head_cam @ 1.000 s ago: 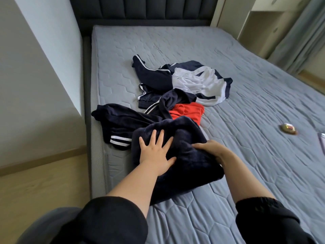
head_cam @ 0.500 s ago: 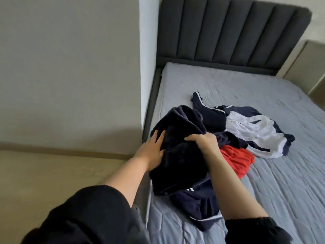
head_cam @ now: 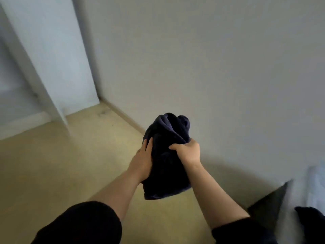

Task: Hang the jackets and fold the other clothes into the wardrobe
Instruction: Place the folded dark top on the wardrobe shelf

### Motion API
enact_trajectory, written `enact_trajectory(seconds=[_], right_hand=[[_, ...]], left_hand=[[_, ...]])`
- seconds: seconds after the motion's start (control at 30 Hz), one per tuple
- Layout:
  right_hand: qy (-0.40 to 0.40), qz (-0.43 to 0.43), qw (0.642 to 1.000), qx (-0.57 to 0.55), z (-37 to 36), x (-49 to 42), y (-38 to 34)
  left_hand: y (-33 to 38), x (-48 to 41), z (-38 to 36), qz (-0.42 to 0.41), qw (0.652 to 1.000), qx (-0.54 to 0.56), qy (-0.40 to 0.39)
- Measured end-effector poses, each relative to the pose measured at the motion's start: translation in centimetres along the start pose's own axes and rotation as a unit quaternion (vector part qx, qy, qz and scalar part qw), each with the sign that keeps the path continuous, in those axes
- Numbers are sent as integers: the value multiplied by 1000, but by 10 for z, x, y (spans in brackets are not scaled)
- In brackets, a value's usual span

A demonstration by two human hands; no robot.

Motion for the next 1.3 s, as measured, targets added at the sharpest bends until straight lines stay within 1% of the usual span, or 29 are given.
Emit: enact_trajectory(seconds=[0.07, 0.13, 0.23, 0.3, 0.4, 0.5, 0.57, 0.73, 0.83, 0.9, 1.1, 1.2, 1.3], right_hand=[[-47, 12, 999, 23, -72, -9, -24], [-91, 19, 995, 40, -132, -1, -52], [-144, 16, 987, 63, -194, 24, -105], [-175, 16, 981, 87, -220, 44, -149], [-219, 21, 970, 102, -248, 83, -228], [-254, 30, 961, 105, -270, 127, -313], [-272, 26, 956, 109, -284, 159, -370], [-325, 41, 940, 91, -332, 236, -505], [-351, 56, 933, 60, -365, 280, -569], [-367, 91, 924, 46, -386, 309, -605], [-382, 192, 903, 37, -442, 365, -685], [-384, 222, 896, 23, -472, 367, -711], [-374, 247, 894, 12, -497, 359, -734]], left_hand=[[-57, -6, 44, 41, 999, -29, -2], [-99, -2, 89, 80, 996, -45, -8], [-132, 19, 164, 136, 990, -2, 28], [-136, 37, 219, 157, 986, 17, 50], [-129, 63, 310, 155, 986, -18, 53], [-113, 88, 404, 240, 967, 4, 81], [-99, 108, 467, 269, 959, 2, 88], [-87, 158, 634, 289, 951, 11, 106], [-82, 186, 725, 279, 950, -3, 142], [-79, 206, 773, 290, 941, -27, 175], [-90, 243, 866, 277, 927, -44, 250], [-106, 240, 900, 260, 923, -64, 276], [-122, 230, 922, 260, 920, -90, 281]])
Point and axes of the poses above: each hand's wrist, its own x-axis away from the middle knuckle, its own z-axis out of the back of the hand, y = z × x, the point moved 1 cm from there along -x, towards the middle knuckle, and after that the axes turned 5 degrees about -z, right-handed, at the moved point
